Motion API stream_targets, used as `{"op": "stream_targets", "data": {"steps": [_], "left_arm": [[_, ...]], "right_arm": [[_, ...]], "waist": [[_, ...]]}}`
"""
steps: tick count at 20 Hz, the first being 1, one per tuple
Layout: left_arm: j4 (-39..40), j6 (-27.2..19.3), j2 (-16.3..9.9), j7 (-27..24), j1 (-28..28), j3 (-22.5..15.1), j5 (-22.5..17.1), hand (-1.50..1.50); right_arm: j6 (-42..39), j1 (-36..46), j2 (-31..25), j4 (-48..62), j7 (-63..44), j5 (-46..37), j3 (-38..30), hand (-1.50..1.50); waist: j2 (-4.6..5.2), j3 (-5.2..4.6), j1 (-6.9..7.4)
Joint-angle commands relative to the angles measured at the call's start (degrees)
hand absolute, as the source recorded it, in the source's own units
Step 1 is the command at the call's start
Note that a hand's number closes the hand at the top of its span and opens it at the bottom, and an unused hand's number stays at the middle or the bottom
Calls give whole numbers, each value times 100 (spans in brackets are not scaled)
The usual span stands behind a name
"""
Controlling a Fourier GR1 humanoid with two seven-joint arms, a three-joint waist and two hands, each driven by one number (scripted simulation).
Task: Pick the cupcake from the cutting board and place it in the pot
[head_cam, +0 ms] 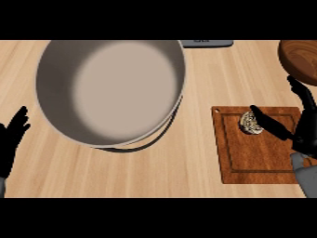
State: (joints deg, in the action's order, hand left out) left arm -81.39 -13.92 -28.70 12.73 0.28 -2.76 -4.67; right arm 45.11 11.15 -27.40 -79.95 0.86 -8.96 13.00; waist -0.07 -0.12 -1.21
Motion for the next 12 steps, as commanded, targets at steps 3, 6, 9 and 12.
{"op": "stream_targets", "data": {"steps": [3,6,9,12], "left_arm": [[220,-72,79,319,-266,-84,207,0],[134,-114,71,589,-334,-114,218,0],[153,-68,31,569,-364,-58,208,0],[-92,-80,-66,1071,-592,-55,206,0]], "right_arm": [[376,-53,-262,-611,-2258,-1917,819,-150],[-497,-191,-777,-594,-3139,-2260,875,-150],[-1313,30,-921,-1044,-4374,-2678,1048,-150],[-2454,225,-1163,-1541,-5292,-2655,1289,-150]], "waist": [[-26,-22,21],[-50,-42,-47],[-54,-37,-9],[-72,-30,17]]}}
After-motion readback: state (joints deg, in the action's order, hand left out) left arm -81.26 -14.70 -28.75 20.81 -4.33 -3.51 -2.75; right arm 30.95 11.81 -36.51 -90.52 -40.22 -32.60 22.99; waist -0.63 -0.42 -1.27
